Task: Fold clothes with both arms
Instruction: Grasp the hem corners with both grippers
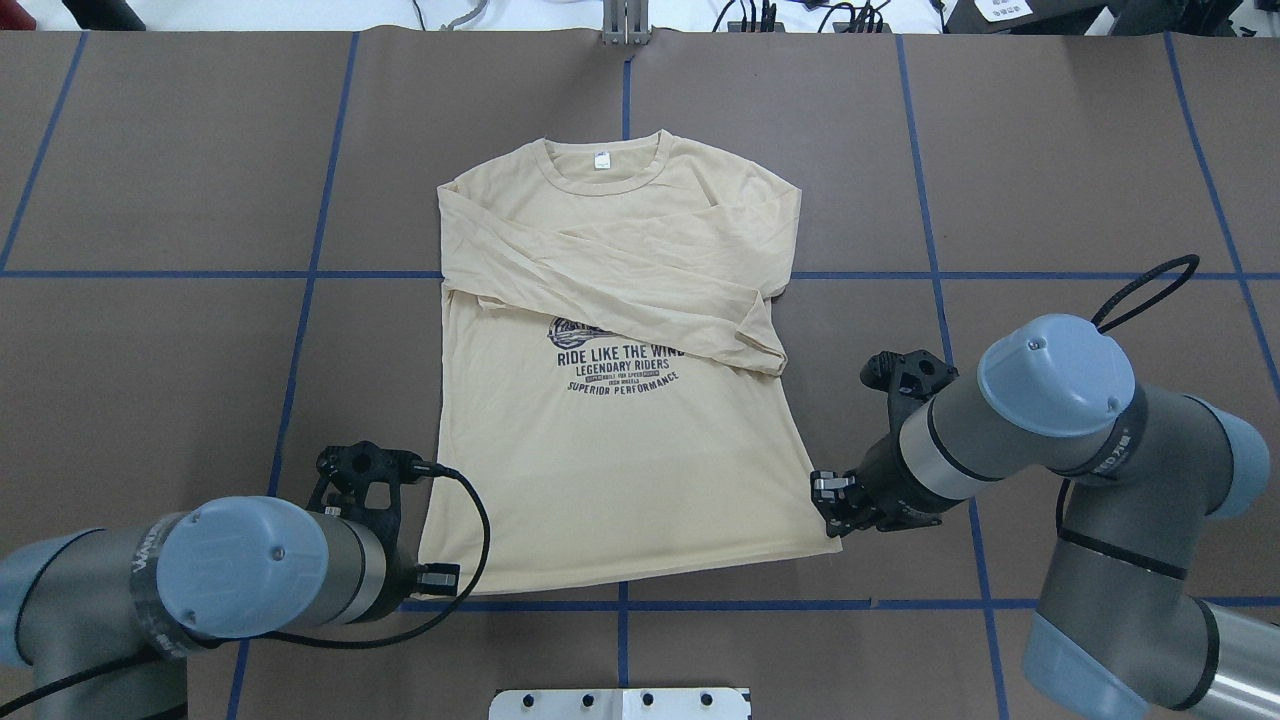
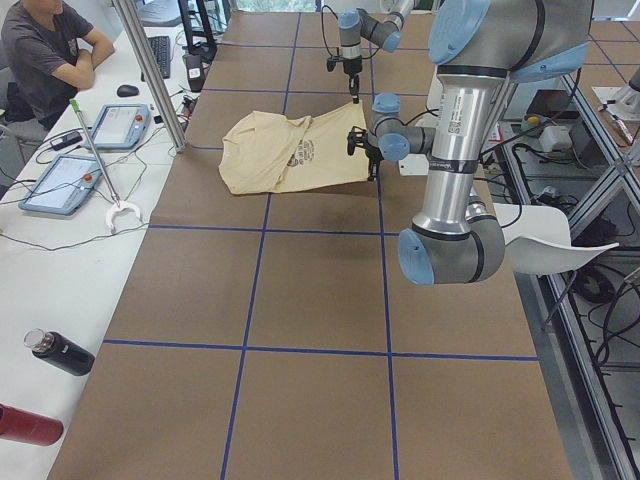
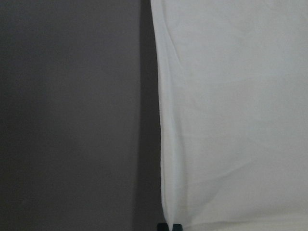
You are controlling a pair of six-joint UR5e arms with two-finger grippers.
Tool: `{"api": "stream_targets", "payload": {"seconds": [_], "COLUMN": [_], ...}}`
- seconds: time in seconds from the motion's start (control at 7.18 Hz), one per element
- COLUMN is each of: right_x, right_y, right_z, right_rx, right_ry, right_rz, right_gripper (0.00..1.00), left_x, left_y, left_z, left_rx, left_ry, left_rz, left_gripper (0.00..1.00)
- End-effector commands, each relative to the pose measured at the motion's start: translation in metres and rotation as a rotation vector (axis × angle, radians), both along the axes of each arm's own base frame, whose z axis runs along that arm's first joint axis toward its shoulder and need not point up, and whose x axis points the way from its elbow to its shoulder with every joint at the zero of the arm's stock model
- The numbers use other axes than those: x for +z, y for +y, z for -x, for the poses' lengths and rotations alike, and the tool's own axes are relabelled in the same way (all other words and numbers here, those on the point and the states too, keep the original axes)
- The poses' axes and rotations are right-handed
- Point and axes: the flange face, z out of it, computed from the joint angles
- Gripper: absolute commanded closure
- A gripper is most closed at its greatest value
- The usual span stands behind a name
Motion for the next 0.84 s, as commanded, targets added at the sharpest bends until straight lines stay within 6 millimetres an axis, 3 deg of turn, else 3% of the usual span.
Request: {"api": "stream_targets", "payload": {"seconds": [0.0,0.28,0.42,0.56,0.7], "right_x": [0.0,-0.011,-0.02,-0.017,-0.027], "right_y": [0.037,0.034,0.008,-0.016,-0.047], "right_z": [-0.008,-0.008,-0.018,-0.028,-0.02], "right_rx": [-0.061,-0.046,0.005,0.06,0.101], "right_ry": [-0.003,-0.026,-0.044,-0.04,-0.048], "right_rz": [0.042,0.043,0.027,0.017,0.014], "right_gripper": [1.0,1.0,1.0,1.0,1.0], "left_x": [-0.009,-0.019,-0.027,-0.043,-0.044], "left_y": [0.026,0.02,0.001,-0.03,-0.059], "left_z": [-0.001,0.007,0.015,0.028,0.044], "left_rx": [0.05,0.046,0.007,-0.017,-0.007], "left_ry": [0.001,0.017,0.032,0.059,0.067], "left_rz": [0.001,0.007,0.002,-0.047,-0.051], "left_gripper": [1.0,1.0,1.0,1.0,1.0]}}
